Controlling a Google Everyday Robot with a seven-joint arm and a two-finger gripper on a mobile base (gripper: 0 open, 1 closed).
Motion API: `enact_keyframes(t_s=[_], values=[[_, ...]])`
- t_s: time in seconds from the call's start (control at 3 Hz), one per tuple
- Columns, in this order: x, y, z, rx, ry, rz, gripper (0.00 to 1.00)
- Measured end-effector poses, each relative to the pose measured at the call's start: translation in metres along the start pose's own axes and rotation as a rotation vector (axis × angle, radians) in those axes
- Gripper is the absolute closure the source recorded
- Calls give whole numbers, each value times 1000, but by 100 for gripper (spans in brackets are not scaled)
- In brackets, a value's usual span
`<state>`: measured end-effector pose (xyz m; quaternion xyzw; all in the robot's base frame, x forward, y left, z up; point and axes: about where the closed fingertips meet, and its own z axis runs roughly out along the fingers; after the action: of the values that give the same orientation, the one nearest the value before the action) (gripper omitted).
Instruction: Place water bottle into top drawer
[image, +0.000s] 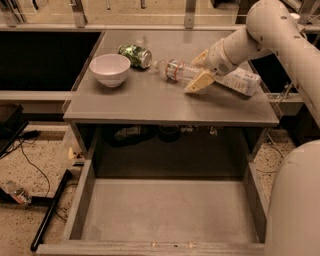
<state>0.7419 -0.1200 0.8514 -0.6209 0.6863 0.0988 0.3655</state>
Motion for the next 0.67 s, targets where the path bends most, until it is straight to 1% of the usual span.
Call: enact_keyframes(t_s=[0.33,0.67], values=[[0,0,0,0,0,0,66],[0,0,0,0,0,0,88]])
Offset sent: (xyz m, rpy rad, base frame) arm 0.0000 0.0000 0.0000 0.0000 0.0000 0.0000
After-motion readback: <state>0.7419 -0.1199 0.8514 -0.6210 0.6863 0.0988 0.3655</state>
